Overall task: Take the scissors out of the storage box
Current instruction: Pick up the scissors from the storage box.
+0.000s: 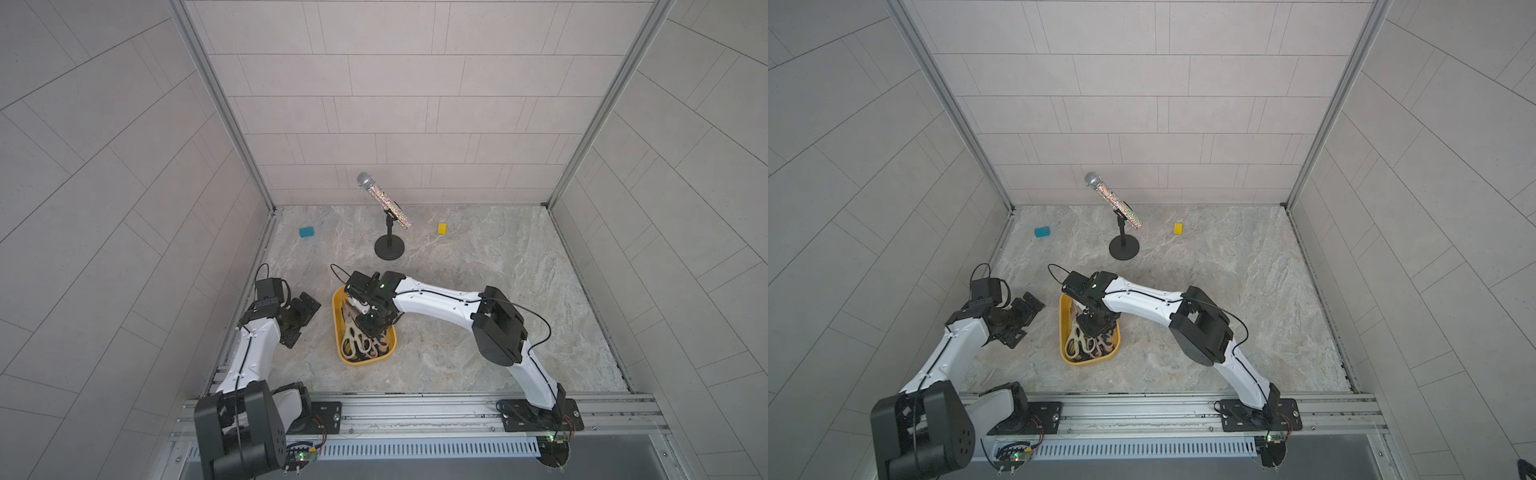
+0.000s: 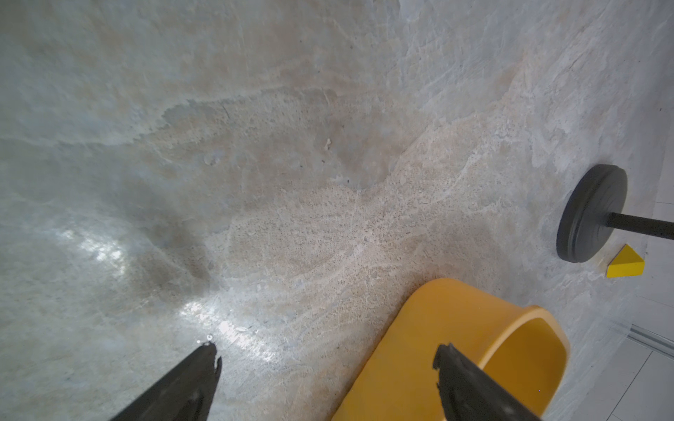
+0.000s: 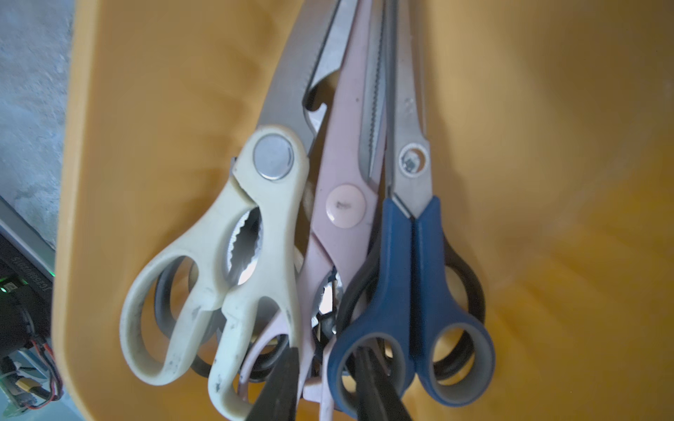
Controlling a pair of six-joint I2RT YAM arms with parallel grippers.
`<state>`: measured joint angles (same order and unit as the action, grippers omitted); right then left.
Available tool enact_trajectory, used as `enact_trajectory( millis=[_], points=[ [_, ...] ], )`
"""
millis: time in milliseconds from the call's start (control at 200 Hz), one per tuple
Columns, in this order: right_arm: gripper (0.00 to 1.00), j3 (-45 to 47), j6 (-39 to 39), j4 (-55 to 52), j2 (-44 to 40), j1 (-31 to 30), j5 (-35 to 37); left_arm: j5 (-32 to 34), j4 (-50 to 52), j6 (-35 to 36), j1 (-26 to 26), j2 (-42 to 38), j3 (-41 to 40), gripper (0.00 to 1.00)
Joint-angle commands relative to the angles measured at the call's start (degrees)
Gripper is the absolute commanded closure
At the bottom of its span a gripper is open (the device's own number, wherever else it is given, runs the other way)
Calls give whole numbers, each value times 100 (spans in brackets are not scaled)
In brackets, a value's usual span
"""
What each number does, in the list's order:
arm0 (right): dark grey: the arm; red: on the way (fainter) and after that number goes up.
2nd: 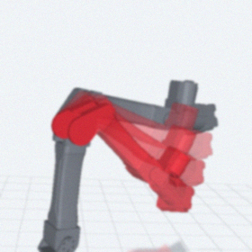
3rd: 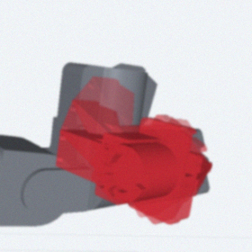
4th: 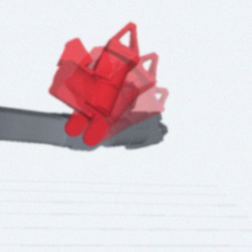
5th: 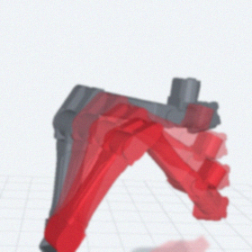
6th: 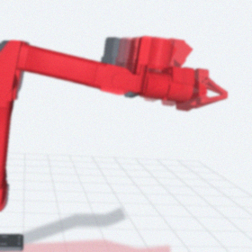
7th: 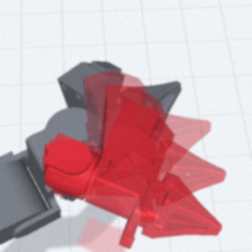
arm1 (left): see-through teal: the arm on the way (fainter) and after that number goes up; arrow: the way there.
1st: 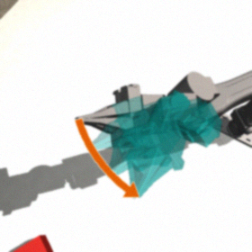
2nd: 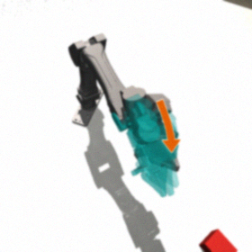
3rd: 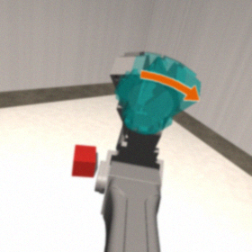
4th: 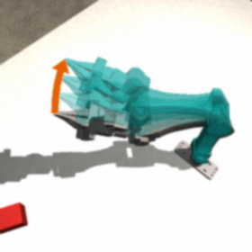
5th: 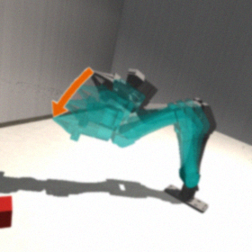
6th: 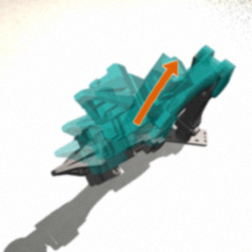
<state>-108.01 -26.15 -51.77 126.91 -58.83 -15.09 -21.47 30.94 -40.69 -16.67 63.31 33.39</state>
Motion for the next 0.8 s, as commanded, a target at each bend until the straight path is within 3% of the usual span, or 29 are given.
enact_trajectory(
  millis=[0,255,795],
  points=[
    [78,-15,-48,-246,33,1,153,2,-27,-19,-57,-54,-52,0],
    [100,-43,14,-264,-145,5,236,11,-29,-19,-85,-47,-60,0],
    [100,-432,41,-562,-1049,161,162,-90,-108,-31,-112,46,-87,0]
  ],
)
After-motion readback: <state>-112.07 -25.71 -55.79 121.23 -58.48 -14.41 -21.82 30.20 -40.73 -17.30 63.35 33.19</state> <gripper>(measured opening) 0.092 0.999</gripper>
